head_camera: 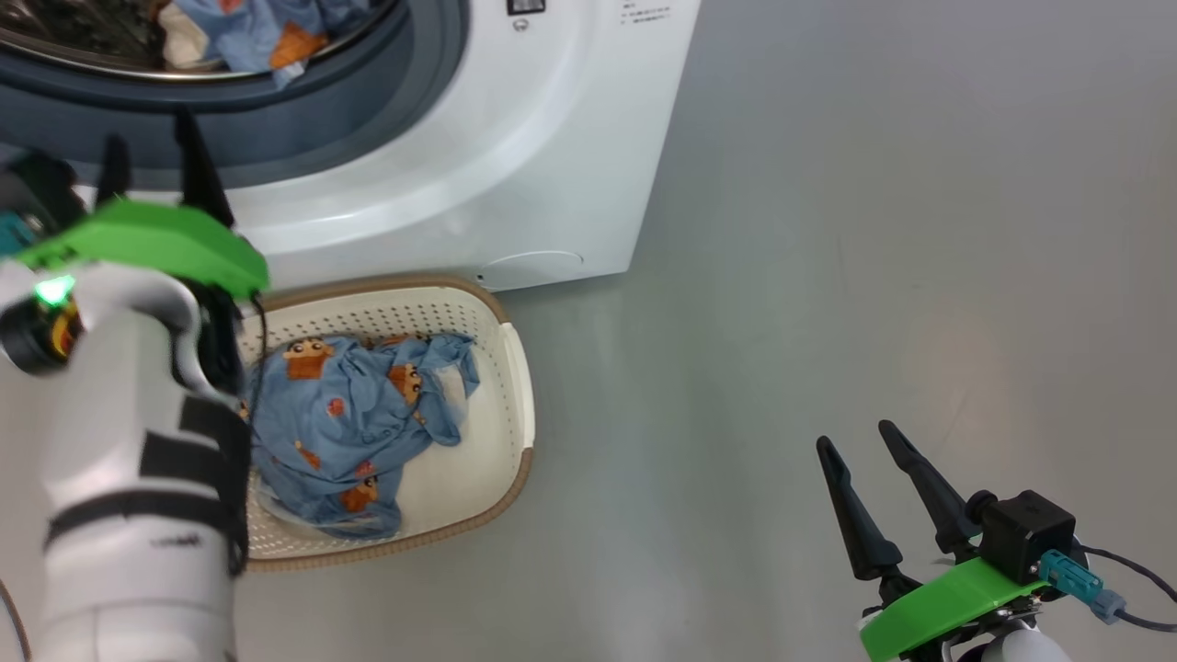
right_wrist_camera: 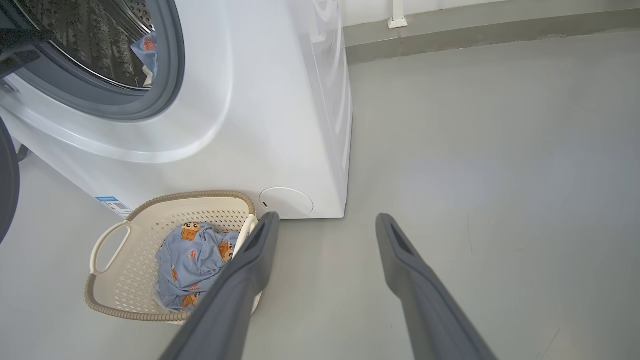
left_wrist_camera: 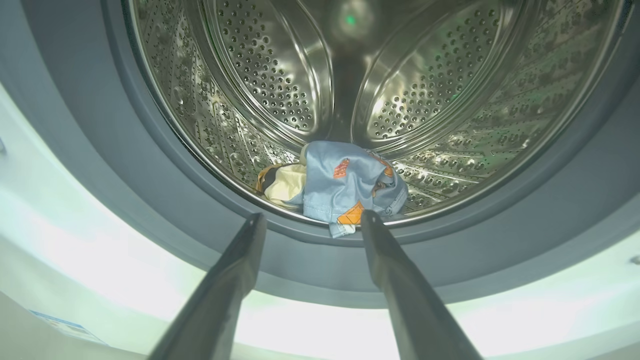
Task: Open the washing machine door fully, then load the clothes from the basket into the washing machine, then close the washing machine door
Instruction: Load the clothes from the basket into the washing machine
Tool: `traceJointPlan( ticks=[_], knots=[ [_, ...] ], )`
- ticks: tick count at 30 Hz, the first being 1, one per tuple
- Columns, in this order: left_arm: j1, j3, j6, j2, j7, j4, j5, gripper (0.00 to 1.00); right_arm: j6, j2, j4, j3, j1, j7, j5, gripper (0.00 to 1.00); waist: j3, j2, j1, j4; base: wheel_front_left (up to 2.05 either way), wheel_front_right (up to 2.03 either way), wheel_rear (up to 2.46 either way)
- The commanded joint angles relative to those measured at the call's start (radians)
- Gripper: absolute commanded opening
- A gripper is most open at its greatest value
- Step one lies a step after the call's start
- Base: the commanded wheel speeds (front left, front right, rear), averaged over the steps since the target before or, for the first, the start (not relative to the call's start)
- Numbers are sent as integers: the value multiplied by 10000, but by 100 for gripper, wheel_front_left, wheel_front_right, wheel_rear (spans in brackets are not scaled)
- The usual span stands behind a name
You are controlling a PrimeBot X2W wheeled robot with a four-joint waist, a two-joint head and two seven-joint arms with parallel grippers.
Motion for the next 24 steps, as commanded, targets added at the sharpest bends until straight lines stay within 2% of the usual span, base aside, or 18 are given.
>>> traceJointPlan(
  ticks=[1,6,12,17,24],
  knots=[
    [481,-197,-73,341,-60,-449,-326,100,16,-118,-189,185,-10,-49,10,100,-137,-1,0,149,0,0,0],
    [1920,-1297,-132,339,-60,-1565,-1146,100,16,-161,-230,53,34,-49,-38,100,-327,-1,0,332,0,0,0],
    [4030,-2302,206,338,-60,-3266,-1538,100,16,-178,-241,18,156,-49,-95,100,-664,-1,0,517,0,0,0],
    [5733,-2506,538,338,-60,-4805,-1603,100,16,-181,-204,-8,272,-49,-106,100,-1079,-1,0,600,0,0,0],
    [7688,-2514,752,337,-60,-6458,-1420,100,16,-148,-141,-7,525,-49,-153,100,-1865,-1,0,617,0,0,0]
  ],
)
